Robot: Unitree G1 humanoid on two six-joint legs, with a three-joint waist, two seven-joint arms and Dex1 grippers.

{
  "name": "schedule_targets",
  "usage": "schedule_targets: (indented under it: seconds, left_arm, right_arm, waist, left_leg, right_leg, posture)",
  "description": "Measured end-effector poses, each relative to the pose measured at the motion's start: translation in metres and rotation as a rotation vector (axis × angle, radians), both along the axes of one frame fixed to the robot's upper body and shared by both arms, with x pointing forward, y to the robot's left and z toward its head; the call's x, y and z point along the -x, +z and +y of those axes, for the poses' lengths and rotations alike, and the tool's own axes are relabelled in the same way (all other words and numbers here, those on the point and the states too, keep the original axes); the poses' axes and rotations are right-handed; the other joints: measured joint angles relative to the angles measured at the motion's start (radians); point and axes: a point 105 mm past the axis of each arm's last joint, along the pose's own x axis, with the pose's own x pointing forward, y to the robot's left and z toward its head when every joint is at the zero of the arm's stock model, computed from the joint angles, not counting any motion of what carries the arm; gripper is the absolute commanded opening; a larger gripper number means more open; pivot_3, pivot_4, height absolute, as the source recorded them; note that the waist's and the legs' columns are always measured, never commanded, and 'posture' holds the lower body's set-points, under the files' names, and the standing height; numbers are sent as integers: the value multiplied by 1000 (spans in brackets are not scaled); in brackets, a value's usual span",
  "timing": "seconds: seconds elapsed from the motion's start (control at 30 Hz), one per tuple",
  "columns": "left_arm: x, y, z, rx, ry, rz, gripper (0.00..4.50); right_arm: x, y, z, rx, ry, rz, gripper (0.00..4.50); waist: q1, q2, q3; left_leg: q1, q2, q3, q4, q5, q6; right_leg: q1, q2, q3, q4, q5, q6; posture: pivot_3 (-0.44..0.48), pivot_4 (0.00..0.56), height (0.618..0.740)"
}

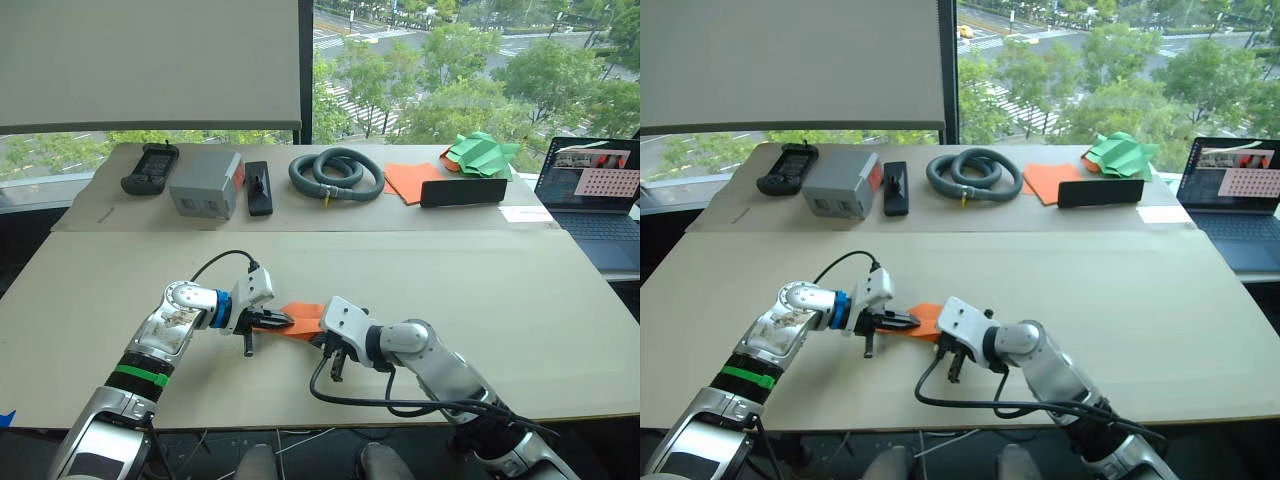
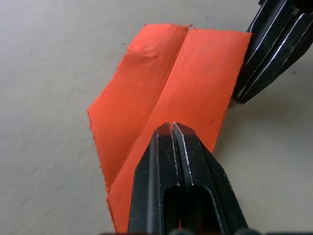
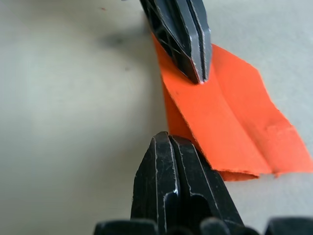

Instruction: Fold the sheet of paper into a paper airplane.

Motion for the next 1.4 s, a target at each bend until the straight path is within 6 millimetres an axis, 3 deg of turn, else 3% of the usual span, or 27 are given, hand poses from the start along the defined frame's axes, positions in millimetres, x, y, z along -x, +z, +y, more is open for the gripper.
schedule_targets:
  seconds: [0.1, 0.2, 0.33, 0.43, 0.53, 0.77, 0.97, 1.27, 1.4]
  left_arm:
    - [2, 0, -1, -2, -7, -3, 86]
    - [5, -2, -3, -4, -16, -1, 86]
    - [8, -2, -4, -6, -25, -2, 86]
    - [9, -1, -5, -5, -25, -2, 86]
    - [9, -1, -5, 4, -6, 11, 86]
    - [6, 14, 1, 137, 155, 35, 86]
    - [18, -8, 8, 105, 191, 91, 86]
    - [18, -12, 9, 81, 171, 52, 86]
    - [18, -12, 9, 80, 165, 44, 86]
  right_arm:
    - [2, 26, 0, -97, 13, 11, 12]
    - [-13, 40, 4, -143, -46, -6, 12]
    - [-30, 8, -4, -34, -148, 36, 12]
    - [-31, -16, -6, 32, -170, 71, 12]
    - [-30, -18, -5, 44, -153, 40, 12]
    - [-30, -25, -5, 56, -150, 30, 12]
    - [-29, -25, -5, 54, -146, 26, 12]
    - [-30, -22, -6, 55, -152, 16, 12]
    - [-31, -20, -10, 2, -202, 84, 1233]
  waist:
    - [0, 0, 0]
    - [-4, 0, 0]
    - [0, 0, 0]
    - [1, 0, 0]
    - [-1, 1, 0]
    - [-1, 1, 0]
    - [-1, 2, -1]
    - [0, 3, -4]
    - [0, 3, -4]
  left_leg:
    - [0, 0, 0, 0, 2, 3]
    - [1, 0, 0, 0, -1, -2]
    - [0, 0, 0, 0, -1, -2]
    - [-2, -1, 0, 1, 0, 0]
    - [0, -1, 0, 1, 3, 5]
    - [6, -1, 0, 1, -1, -2]
    - [6, -1, 0, 1, -1, -2]
    - [7, -1, 0, 1, -2, -3]
    - [6, -1, 0, 1, -2, -3]
  right_leg:
    - [0, 0, 0, 0, 0, 0]
    - [-2, 0, 0, -1, 0, 0]
    - [-4, -1, 0, -2, 0, 0]
    - [-4, -1, 1, -1, 0, 0]
    - [0, 0, 1, -1, 0, 0]
    - [2, -1, 1, -2, 0, 0]
    - [2, 0, 1, -1, 0, 0]
    - [2, -1, 1, -2, 0, 0]
    - [2, -1, 1, -2, 0, 0]
  posture:
    - [0, 150, 714]
    - [0, 150, 714]
    - [0, 150, 714]
    - [0, 150, 714]
    - [0, 150, 714]
    - [0, 150, 714]
    - [0, 150, 714]
    - [0, 150, 714]
    - [0, 150, 714]
